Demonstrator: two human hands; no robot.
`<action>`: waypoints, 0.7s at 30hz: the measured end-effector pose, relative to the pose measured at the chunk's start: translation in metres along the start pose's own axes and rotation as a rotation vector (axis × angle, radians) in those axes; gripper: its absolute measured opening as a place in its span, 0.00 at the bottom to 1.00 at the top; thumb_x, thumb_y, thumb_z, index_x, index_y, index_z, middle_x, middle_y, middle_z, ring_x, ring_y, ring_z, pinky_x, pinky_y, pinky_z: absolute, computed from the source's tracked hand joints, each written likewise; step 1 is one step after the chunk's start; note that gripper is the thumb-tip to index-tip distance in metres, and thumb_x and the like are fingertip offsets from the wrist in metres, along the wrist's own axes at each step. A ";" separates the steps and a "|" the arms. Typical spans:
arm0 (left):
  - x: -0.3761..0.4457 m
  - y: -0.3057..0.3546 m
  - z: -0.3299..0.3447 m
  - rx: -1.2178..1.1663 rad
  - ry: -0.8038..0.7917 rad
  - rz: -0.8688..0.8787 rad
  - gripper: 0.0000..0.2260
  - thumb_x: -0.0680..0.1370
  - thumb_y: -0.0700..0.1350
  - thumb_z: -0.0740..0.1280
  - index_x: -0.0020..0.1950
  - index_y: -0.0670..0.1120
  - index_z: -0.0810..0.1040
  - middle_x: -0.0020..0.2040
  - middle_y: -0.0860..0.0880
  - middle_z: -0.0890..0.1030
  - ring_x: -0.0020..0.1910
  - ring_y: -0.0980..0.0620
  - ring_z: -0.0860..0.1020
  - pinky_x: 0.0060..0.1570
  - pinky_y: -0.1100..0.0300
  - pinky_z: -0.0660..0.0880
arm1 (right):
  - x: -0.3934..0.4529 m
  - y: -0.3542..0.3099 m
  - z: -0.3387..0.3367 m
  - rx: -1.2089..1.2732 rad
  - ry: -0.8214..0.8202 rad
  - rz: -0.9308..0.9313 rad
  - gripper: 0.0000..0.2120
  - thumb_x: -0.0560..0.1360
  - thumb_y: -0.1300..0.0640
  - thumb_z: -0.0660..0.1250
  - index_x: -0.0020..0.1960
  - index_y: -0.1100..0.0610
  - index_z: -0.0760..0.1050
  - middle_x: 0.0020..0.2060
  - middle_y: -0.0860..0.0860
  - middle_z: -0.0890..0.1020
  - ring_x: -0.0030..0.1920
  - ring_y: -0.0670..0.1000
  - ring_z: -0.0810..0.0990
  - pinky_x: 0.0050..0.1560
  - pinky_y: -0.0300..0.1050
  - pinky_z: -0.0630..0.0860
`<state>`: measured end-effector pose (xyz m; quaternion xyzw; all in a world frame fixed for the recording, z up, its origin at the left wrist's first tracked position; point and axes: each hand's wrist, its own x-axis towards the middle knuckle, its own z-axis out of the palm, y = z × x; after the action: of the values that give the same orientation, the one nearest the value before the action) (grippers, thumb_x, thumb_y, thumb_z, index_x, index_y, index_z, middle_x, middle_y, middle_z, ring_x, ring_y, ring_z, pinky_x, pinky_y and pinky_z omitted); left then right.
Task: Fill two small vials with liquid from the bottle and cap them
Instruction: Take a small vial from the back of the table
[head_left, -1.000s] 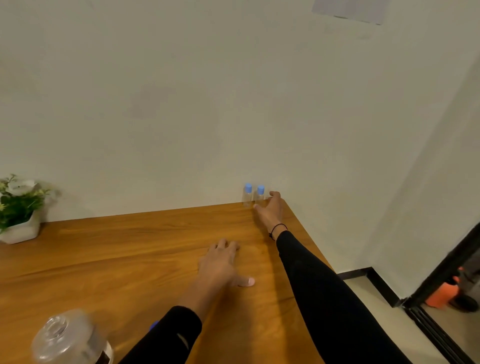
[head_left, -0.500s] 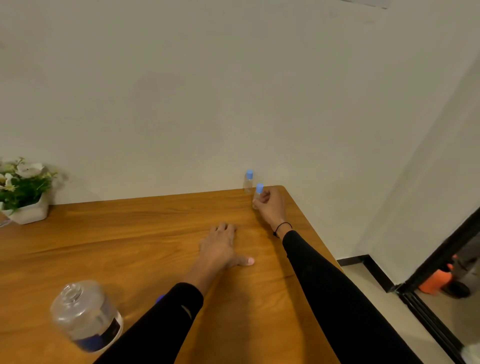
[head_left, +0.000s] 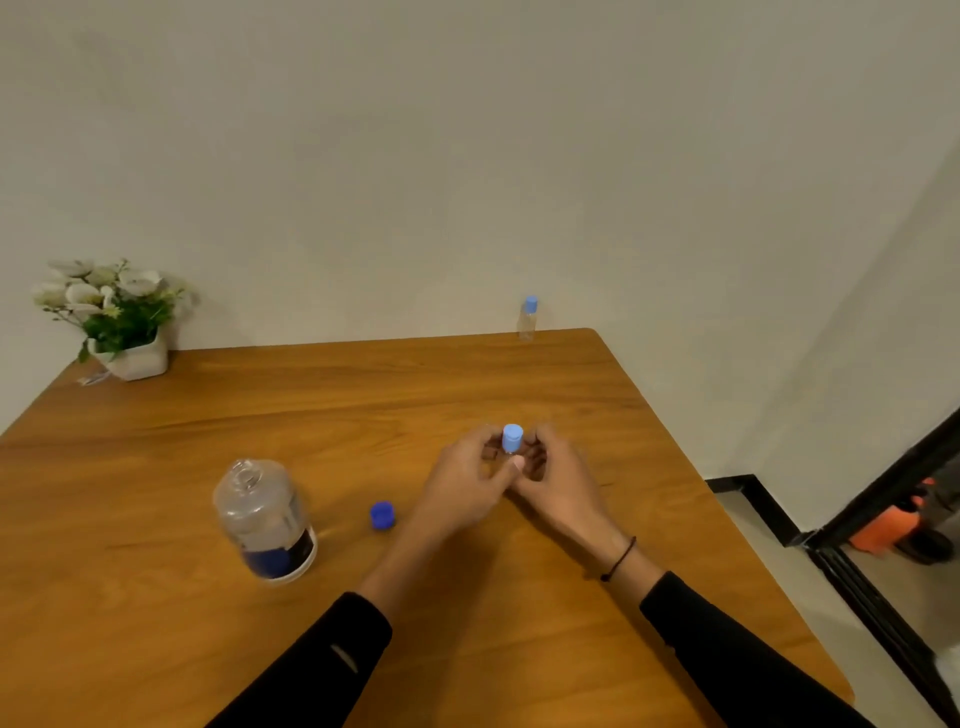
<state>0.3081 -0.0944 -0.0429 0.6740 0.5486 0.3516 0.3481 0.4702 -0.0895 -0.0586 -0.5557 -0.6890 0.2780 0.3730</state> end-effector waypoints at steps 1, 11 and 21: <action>-0.009 -0.002 0.000 0.020 0.007 -0.004 0.15 0.82 0.47 0.73 0.68 0.47 0.81 0.62 0.52 0.86 0.62 0.54 0.84 0.67 0.48 0.80 | -0.010 -0.006 0.004 -0.002 -0.006 -0.010 0.10 0.71 0.48 0.74 0.46 0.48 0.73 0.38 0.46 0.82 0.37 0.46 0.77 0.36 0.47 0.76; -0.101 -0.028 -0.020 0.027 0.160 0.044 0.07 0.79 0.47 0.76 0.57 0.51 0.85 0.49 0.59 0.87 0.51 0.64 0.85 0.53 0.57 0.85 | -0.079 -0.039 0.027 0.027 -0.166 -0.033 0.14 0.75 0.55 0.75 0.57 0.46 0.74 0.47 0.39 0.82 0.47 0.39 0.82 0.43 0.39 0.80; -0.121 -0.039 -0.035 0.197 0.137 0.074 0.08 0.81 0.46 0.72 0.60 0.52 0.82 0.51 0.55 0.85 0.49 0.55 0.84 0.51 0.47 0.84 | -0.068 -0.108 0.019 -0.630 -0.223 -0.370 0.13 0.82 0.39 0.64 0.48 0.48 0.71 0.40 0.45 0.78 0.41 0.51 0.77 0.39 0.52 0.77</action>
<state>0.2409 -0.2043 -0.0694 0.6991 0.5777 0.3538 0.2288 0.4015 -0.1803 0.0033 -0.4757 -0.8658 0.0392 0.1503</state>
